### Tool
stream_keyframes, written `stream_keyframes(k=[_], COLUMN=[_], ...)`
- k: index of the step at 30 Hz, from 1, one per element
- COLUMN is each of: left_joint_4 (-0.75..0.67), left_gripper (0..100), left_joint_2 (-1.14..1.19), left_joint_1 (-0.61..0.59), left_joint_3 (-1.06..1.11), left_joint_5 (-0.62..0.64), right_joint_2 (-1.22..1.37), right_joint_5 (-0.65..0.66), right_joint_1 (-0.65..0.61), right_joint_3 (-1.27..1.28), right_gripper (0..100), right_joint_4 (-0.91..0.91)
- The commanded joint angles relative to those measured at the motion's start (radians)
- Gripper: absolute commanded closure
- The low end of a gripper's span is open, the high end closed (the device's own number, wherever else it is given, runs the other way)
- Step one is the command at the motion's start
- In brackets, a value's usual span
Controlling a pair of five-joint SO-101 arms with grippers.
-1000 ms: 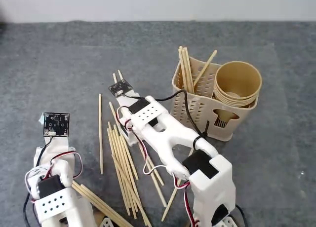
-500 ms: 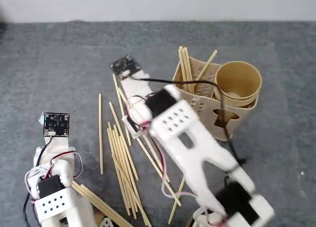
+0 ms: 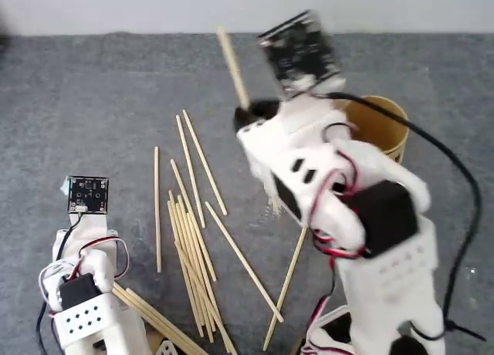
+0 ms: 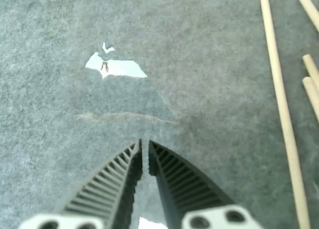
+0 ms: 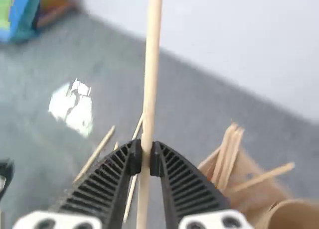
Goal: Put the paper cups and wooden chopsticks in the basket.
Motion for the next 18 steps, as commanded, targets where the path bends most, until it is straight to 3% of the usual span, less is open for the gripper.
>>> stream_keyframes(k=[1, 9, 15, 18], left_joint_4=[-0.020, -0.020, -0.020, -0.020], left_gripper=[97, 97, 97, 97], left_joint_2=[-0.009, -0.009, -0.009, -0.009], left_joint_1=[0.006, 0.006, 0.005, 0.005], left_joint_3=[-0.010, -0.010, -0.010, -0.010], left_joint_5=[-0.008, -0.008, -0.008, -0.008], right_joint_2=[-0.035, -0.039, -0.165, -0.242], right_joint_5=[0.012, 0.011, 0.015, 0.080], right_joint_1=[0.081, 0.225, 0.277, 0.272], right_joint_3=[-0.054, 0.138, 0.506, 0.689], right_gripper=[99.1, 99.1, 99.1, 99.1], right_joint_4=[-0.143, -0.387, -0.705, -0.832])
